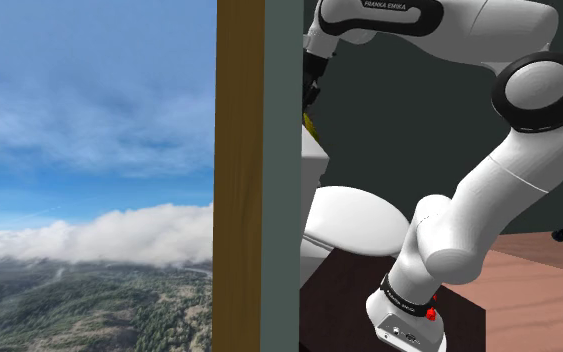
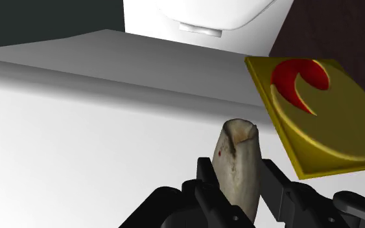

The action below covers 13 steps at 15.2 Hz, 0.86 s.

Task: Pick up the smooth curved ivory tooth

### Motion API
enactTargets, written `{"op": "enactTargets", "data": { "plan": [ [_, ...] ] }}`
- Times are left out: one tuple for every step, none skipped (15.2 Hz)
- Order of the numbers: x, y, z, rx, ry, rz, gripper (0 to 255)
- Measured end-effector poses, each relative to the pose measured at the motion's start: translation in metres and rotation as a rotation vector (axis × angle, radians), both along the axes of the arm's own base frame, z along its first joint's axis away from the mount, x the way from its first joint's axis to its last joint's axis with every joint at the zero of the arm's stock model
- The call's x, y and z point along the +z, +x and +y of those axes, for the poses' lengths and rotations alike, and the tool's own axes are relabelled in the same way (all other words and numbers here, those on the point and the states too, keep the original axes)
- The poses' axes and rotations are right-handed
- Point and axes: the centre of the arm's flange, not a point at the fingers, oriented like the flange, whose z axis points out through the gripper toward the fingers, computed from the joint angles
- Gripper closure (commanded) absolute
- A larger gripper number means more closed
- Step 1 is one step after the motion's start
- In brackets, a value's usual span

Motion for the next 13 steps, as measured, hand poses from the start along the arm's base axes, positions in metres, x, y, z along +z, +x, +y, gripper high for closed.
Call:
{"op": "enactTargets", "data": {
  "plan": [
    [0.005,0.000,0.000,0.000,0.000,0.000,255],
    [0.010,0.000,0.000,0.000,0.000,0.000,255],
    [0.016,-0.001,0.001,0.000,0.000,0.000,255],
    [0.021,0.000,0.001,0.000,0.000,0.000,255],
    [0.026,0.001,0.001,0.000,0.000,0.000,255],
    [0.031,0.000,0.002,0.000,0.000,0.000,255],
    [0.036,0.000,0.001,0.000,0.000,0.000,255],
    [0.040,0.000,0.002,0.000,0.000,0.000,255],
    [0.045,-0.001,0.001,0.000,0.000,0.000,255],
    [0.051,-0.001,0.001,0.000,0.000,0.000,255],
    [0.056,-0.001,0.000,0.000,0.000,0.000,255],
    [0.061,-0.001,0.000,0.000,0.000,0.000,255],
    [0.065,-0.001,0.001,0.000,0.000,0.000,255]
  ]
}}
